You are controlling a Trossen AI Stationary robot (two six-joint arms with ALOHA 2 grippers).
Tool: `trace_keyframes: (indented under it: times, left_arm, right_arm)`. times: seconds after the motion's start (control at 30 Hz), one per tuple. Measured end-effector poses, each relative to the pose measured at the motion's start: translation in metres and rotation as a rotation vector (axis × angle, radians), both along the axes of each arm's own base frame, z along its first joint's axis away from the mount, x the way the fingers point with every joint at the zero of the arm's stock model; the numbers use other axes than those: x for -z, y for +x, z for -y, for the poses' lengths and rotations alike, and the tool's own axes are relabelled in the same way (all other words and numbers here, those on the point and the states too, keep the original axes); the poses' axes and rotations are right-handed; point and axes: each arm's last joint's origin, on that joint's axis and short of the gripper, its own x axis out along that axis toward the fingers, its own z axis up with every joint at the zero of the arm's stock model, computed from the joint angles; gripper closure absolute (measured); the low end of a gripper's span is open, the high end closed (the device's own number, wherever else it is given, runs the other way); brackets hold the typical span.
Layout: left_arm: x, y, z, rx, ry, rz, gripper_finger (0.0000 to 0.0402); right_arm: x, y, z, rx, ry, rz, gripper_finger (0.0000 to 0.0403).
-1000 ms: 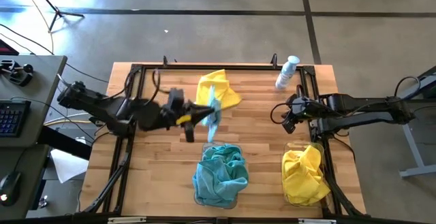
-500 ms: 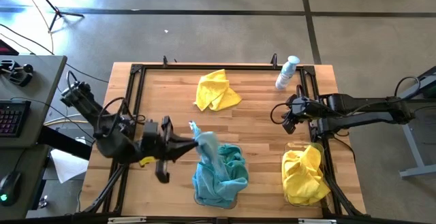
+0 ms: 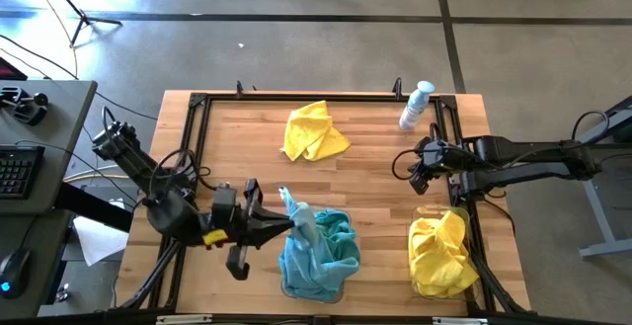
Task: Sort microfiber towel by color & place in baskets
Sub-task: Put the blue towel into the left transparent bin
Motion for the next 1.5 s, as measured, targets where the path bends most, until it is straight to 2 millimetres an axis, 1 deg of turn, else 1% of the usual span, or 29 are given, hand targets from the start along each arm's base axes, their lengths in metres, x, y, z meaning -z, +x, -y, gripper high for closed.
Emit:
trace_keyframes:
  times: [0.13, 0.27, 0.37, 0.5, 0.8, 0.9, 1.0, 1.1, 1.3, 1.5]
  left_arm:
    - [-0.013, -0.003, -0.001, 0.042, 0.034, 0.091, 0.0401]
    - [-0.027, -0.006, -0.002, 0.072, 0.059, 0.13, 0.0401]
    - [-0.029, -0.007, -0.002, 0.082, 0.064, 0.138, 0.0401]
    - [-0.025, -0.004, 0.0, 0.091, 0.054, 0.113, 0.0401]
    - [0.0, 0.017, 0.019, 0.121, -0.007, 0.056, 0.0401]
    - [0.011, 0.026, 0.024, 0.101, -0.007, 0.021, 0.0401]
    - [0.02, 0.032, 0.025, 0.066, -0.008, -0.029, 0.0401]
    - [0.031, 0.036, 0.02, 0.001, -0.035, -0.122, 0.0401]
    - [0.062, 0.045, 0.0, -0.107, -0.152, -0.353, 0.0401]
    - [0.09, 0.044, -0.02, -0.203, -0.288, -0.577, 0.0401]
  right_arm:
    - [0.0, 0.0, 0.0, 0.0, 0.0, 0.0, 0.0402]
    - [0.0, 0.0, 0.0, 0.0, 0.0, 0.0, 0.0402]
    - [0.0, 0.0, 0.0, 0.0, 0.0, 0.0, 0.0402]
    - [0.0, 0.0, 0.0, 0.001, 0.0, 0.0, 0.0402]
    - [0.0, 0.0, 0.0, 0.006, 0.004, 0.002, 0.0402]
    - [0.0, 0.0, 0.0, 0.007, 0.004, 0.003, 0.0402]
    - [-0.001, 0.001, 0.0, 0.007, 0.004, 0.015, 0.0402]
    - [-0.001, 0.002, 0.0, 0.006, 0.004, 0.029, 0.0402]
    - [-0.002, 0.002, 0.0, 0.02, 0.013, 0.035, 0.0402]
    - [-0.002, 0.002, 0.0, 0.02, 0.013, 0.035, 0.0402]
